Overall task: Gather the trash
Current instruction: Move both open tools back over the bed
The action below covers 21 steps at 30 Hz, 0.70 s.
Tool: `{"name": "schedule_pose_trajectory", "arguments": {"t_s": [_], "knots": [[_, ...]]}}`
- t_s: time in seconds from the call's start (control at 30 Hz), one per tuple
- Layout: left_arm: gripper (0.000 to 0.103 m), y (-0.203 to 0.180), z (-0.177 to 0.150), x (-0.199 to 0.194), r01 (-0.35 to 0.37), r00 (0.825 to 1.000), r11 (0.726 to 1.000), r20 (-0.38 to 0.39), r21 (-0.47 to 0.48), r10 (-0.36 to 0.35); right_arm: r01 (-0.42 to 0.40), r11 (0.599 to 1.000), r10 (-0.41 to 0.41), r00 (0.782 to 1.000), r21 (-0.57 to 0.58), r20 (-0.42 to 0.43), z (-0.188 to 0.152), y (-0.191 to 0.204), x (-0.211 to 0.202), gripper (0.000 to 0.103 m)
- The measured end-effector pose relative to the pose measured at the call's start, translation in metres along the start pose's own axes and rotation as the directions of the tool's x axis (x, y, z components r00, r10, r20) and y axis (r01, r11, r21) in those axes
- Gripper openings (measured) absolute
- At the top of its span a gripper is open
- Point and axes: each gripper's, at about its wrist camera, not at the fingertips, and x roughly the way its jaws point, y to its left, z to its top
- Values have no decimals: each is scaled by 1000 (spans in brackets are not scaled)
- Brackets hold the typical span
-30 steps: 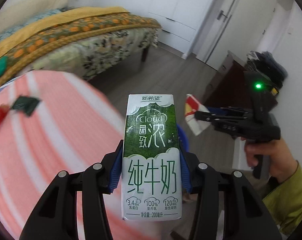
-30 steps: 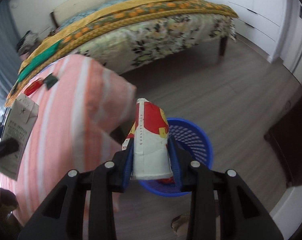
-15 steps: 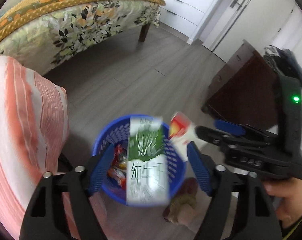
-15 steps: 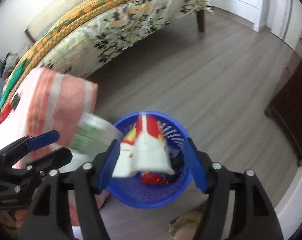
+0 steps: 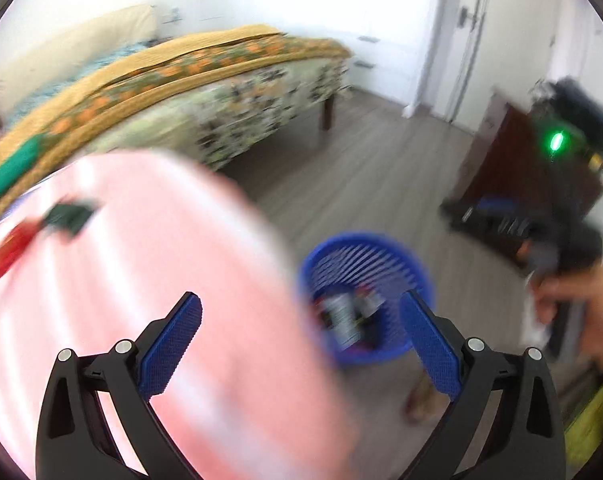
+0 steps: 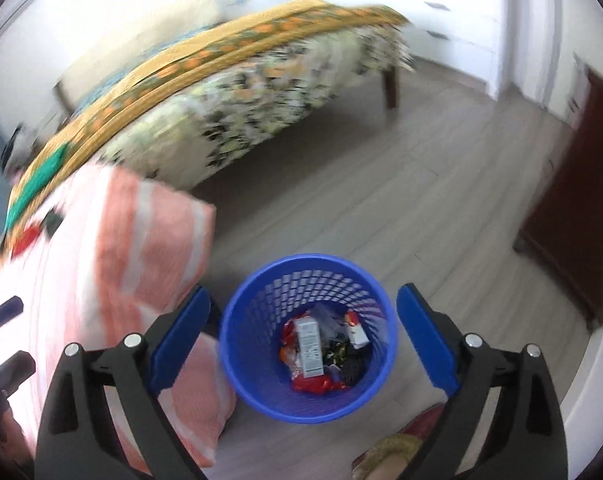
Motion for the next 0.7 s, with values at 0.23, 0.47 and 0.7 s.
{"name": "schedule_pose_trajectory", "arguments": {"t_s": [0.23, 0.47, 0.7], "knots": [[98, 107, -81, -67, -199, 980, 973, -31, -120, 197, -191, 965, 195, 981, -181, 5, -46, 133, -27, 96], [98, 202, -125, -98, -271, 963, 919, -69, -288, 262, -299, 870, 276, 954, -393, -116, -71, 279, -12, 96], [98, 260, -119, -107, -248, 968, 926, -51, -284, 244, -282, 786, 208, 959, -550, -195, -83, 356, 30, 96]]}}
